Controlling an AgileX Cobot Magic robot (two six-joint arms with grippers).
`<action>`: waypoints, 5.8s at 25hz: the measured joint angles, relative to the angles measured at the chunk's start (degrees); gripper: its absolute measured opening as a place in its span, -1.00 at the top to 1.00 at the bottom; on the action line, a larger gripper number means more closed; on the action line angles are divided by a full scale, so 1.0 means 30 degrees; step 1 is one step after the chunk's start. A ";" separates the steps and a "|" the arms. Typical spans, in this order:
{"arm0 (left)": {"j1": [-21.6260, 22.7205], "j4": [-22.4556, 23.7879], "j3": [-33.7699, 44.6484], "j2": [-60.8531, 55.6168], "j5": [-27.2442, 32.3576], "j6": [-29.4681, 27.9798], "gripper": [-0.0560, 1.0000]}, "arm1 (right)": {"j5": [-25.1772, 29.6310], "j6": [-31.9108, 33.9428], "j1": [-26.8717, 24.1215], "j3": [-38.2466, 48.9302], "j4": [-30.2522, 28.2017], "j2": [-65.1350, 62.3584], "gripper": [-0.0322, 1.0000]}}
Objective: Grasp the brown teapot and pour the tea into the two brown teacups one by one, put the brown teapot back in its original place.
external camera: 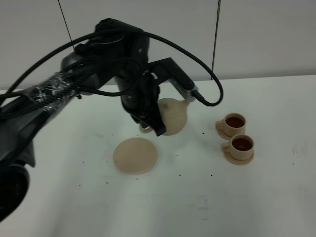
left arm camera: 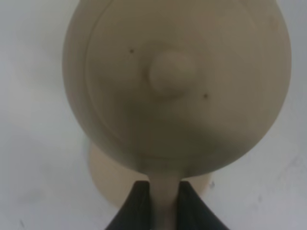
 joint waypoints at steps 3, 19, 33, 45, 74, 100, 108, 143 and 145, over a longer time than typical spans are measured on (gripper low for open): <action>0.0614 0.0000 0.1334 -0.0571 0.0000 -0.1638 0.58 | 0.0000 0.0000 0.0000 0.0000 0.0000 0.0000 0.47; 0.1476 -0.0544 0.3782 -0.0929 0.0000 -0.7770 0.58 | 0.0000 0.0000 0.0000 0.0000 0.0000 0.0000 0.47; 0.1476 -0.0070 0.5947 -0.0934 -0.0453 -0.8098 0.58 | 0.0000 0.0000 0.0000 0.0000 0.0000 0.0000 0.47; 0.1493 0.0786 0.6072 -0.0934 -0.1834 -0.8098 0.58 | 0.0000 0.0000 0.0000 0.0000 0.0000 0.0000 0.47; 0.1683 0.0426 0.6093 -0.0248 -0.2580 -0.7641 0.58 | 0.0000 0.0000 0.0000 0.0000 0.0000 0.0000 0.47; 0.1683 0.0004 0.6093 -0.0058 -0.1906 -0.7573 0.54 | 0.0000 0.0000 0.0000 0.0000 0.0000 0.0000 0.47; 0.1683 0.0004 0.6093 -0.0058 -0.1844 -0.7592 0.20 | 0.0000 0.0000 0.0000 0.0000 0.0000 0.0000 0.47; 1.1072 -0.0565 0.6093 -0.4429 -0.0014 -0.6670 0.02 | 0.0000 0.0000 0.0000 0.0000 0.0000 0.0000 0.47; 1.1671 -0.0552 0.6093 -0.4558 -0.0014 -0.6675 0.02 | 0.0000 0.0000 0.0000 0.0000 0.0000 0.0000 0.47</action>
